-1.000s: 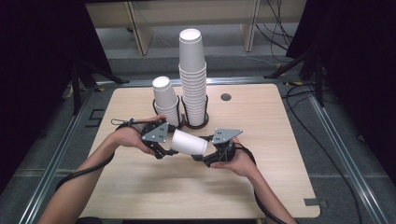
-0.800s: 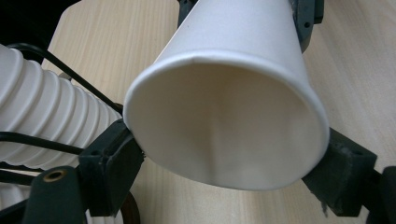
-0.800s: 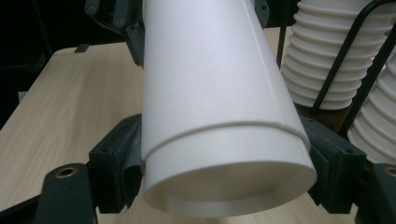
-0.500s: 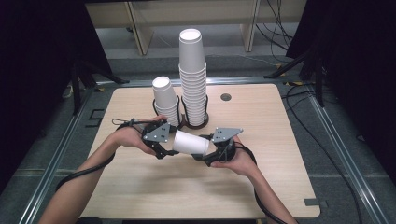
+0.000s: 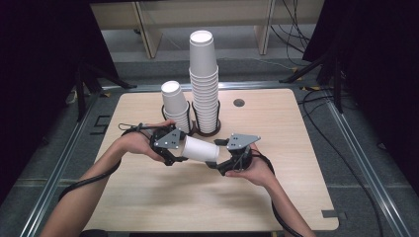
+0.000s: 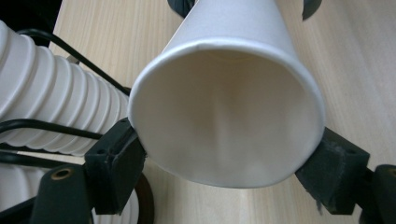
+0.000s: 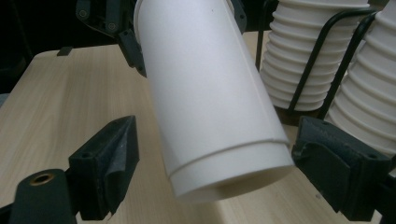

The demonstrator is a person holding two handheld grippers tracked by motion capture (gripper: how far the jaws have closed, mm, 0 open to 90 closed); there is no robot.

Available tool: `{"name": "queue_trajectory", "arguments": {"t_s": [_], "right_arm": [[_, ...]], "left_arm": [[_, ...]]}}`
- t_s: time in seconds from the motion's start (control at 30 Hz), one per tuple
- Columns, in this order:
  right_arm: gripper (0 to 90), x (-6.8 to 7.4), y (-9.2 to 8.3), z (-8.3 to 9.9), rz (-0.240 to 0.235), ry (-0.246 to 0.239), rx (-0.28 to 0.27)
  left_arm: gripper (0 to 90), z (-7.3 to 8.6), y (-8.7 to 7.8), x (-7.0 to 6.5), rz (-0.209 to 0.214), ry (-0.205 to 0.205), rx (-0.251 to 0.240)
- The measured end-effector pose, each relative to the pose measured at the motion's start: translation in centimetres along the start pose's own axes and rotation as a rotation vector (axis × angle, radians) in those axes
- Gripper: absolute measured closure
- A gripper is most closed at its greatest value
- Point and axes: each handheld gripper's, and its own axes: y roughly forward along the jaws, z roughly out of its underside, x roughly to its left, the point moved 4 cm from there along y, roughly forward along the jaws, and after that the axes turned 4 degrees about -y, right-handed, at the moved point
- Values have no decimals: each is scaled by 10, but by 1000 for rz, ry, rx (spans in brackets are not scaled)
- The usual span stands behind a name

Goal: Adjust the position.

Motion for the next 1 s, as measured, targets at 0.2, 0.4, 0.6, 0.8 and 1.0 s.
{"name": "queue_trajectory", "arguments": {"t_s": [0.2,0.4,0.6,0.8,1.0], "right_arm": [[151,-1,-8,-4,25,-24,23],[154,-1,-12,-8,70,-60,57],[163,1,-10,-10,94,-90,86],[180,10,-1,-10,113,-130,176],[200,16,15,-7,116,-138,202]], "left_arm": [[219,-8,-6,5,4,26,103],[217,-20,-11,10,6,72,242],[217,-35,-17,20,13,162,432],[219,-49,-12,24,43,293,732],[219,-63,2,21,80,371,847]]}}
